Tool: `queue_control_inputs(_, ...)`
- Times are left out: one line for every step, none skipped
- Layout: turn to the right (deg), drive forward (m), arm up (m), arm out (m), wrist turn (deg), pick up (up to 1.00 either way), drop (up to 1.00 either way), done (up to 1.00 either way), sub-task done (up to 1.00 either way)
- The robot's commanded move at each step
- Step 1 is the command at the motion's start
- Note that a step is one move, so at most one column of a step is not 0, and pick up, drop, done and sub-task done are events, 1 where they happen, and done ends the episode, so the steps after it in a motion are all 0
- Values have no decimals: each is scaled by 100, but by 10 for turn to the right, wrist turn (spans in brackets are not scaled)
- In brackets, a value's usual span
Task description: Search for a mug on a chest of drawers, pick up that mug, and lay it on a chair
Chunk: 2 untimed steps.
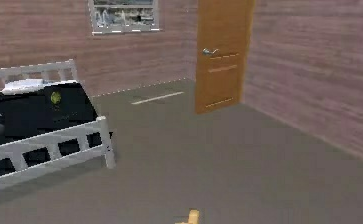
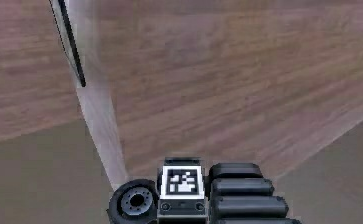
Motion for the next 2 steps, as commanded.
queue_control_inputs(0,100,0,0,0,0,0,0,0)
queue_control_inputs(0,90,0,0,0,0,0,0,0)
